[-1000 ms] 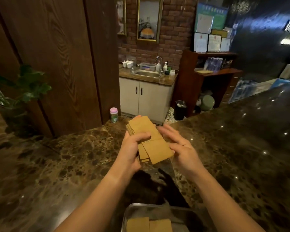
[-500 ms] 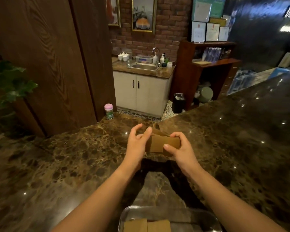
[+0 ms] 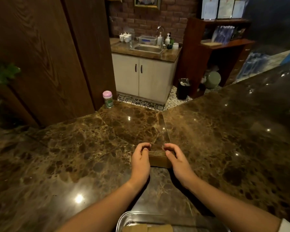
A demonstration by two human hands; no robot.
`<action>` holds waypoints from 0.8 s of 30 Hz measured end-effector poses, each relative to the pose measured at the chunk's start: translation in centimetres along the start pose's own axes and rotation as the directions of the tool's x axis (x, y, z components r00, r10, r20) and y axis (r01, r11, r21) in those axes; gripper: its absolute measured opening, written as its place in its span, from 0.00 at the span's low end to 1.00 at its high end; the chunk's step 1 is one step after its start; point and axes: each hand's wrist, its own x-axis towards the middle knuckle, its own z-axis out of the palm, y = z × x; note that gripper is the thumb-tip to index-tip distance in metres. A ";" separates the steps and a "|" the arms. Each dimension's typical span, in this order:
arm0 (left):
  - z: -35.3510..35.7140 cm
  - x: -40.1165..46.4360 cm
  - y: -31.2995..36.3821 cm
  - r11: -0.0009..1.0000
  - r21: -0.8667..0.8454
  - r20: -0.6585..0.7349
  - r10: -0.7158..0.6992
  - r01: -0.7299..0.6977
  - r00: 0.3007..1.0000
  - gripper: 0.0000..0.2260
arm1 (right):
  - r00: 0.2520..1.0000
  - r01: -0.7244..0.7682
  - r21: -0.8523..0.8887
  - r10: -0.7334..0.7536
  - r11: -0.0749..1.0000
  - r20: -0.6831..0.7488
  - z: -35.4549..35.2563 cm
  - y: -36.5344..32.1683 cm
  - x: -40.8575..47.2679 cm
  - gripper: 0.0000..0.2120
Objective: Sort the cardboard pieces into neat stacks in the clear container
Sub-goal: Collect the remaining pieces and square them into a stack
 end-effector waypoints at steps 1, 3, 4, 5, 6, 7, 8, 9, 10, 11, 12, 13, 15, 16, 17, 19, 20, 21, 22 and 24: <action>0.1 0.1 0.0 1.000 -0.027 -0.003 0.002 -0.002 1.000 0.13 | 1.000 -0.022 0.074 0.023 0.997 -0.017 0.2 0.0 0.1 0.12; 0.4 0.3 0.3 0.992 -0.122 -0.001 -0.006 0.006 1.000 0.11 | 0.997 -0.050 0.236 0.062 0.971 -0.046 0.4 -0.2 0.4 0.10; 0.4 0.5 0.6 0.987 -0.163 0.007 -0.009 0.010 1.000 0.11 | 0.996 -0.039 0.282 0.058 0.959 -0.061 0.2 -0.3 0.6 0.10; 0.5 0.7 0.8 0.983 -0.182 0.019 -0.012 0.016 1.000 0.12 | 0.997 -0.028 0.313 0.049 0.949 -0.060 0.0 -0.5 0.5 0.11; 0.5 0.8 0.8 0.984 -0.175 0.037 -0.022 0.028 0.999 0.13 | 0.998 -0.028 0.307 0.045 0.951 -0.049 -0.2 -0.3 0.5 0.12; 0.5 0.8 0.6 0.988 -0.149 0.055 -0.035 0.042 0.998 0.12 | 0.998 -0.046 0.289 0.056 0.956 -0.028 -0.3 -0.1 0.4 0.12; 0.5 0.8 0.3 0.991 -0.123 0.067 -0.047 0.055 0.997 0.11 | 0.998 -0.058 0.246 0.061 0.968 -0.003 -0.4 0.2 0.2 0.12; 0.3 0.7 0.1 0.993 -0.102 0.079 -0.051 0.059 0.996 0.10 | 0.996 -0.084 0.224 0.081 0.971 0.022 -0.5 0.4 0.1 0.11; 0.1 0.7 0.0 0.993 -0.108 0.092 -0.043 0.053 0.995 0.10 | 0.996 -0.088 0.204 0.082 0.975 0.040 -0.7 0.6 0.0 0.11; 0.0 0.9 0.0 0.990 -0.131 0.106 -0.029 0.043 0.994 0.10 | 0.995 -0.084 0.213 0.072 0.973 0.062 -0.8 0.3 0.1 0.12; -0.2 1.0 0.1 0.987 -0.158 0.117 -0.021 0.039 0.993 0.11 | 0.994 -0.077 0.212 0.060 0.974 0.087 -1.0 0.2 0.2 0.15; -0.4 1.0 0.1 0.982 -0.185 0.126 -0.014 0.038 0.992 0.12 | 0.993 -0.069 0.192 0.049 0.979 0.106 -1.1 0.0 0.2 0.18; -0.7 1.0 0.3 0.978 -0.204 0.145 -0.004 0.034 0.989 0.12 | 0.992 0.017 0.006 -0.017 1.000 0.128 -1.4 -0.2 0.3 0.17; -0.7 0.8 0.2 0.982 -0.185 0.162 -0.012 0.043 0.987 0.12 | 0.990 0.040 -0.090 -0.027 0.995 0.139 -1.5 0.0 0.3 0.15; -0.8 0.5 0.0 0.986 -0.160 0.180 -0.022 0.051 0.983 0.13 | 0.989 0.039 -0.144 -0.018 0.989 0.146 -1.5 0.3 0.3 0.13; -0.8 0.3 0.0 0.988 -0.141 0.207 -0.030 0.060 0.978 0.13 | 0.984 0.084 -0.262 -0.038 0.961 0.175 -1.8 0.3 0.3 0.10; -0.9 0.3 0.2 0.989 -0.132 0.209 -0.040 0.069 0.977 0.12 | 0.977 0.127 -0.350 -0.057 0.928 0.204 -2.0 -0.1 0.4 0.09; -1.0 0.3 0.4 0.991 -0.110 0.211 -0.049 0.073 0.976 0.11 | 0.969 0.178 -0.438 -0.080 0.881 0.233 -2.3 -0.6 0.4 0.09; -1.0 0.3 0.6 0.994 -0.086 0.224 -0.051 0.072 0.973 0.10 | 0.960 0.235 -0.526 -0.108 0.817 0.260 -2.7 -1.2 0.5 0.10; -1.1 -0.1 1.3 0.999 -0.016 0.266 -0.044 0.050 0.963 0.10 | 0.942 0.315 -0.631 -0.156 0.709 0.295 -3.3 -2.8 -0.1 0.11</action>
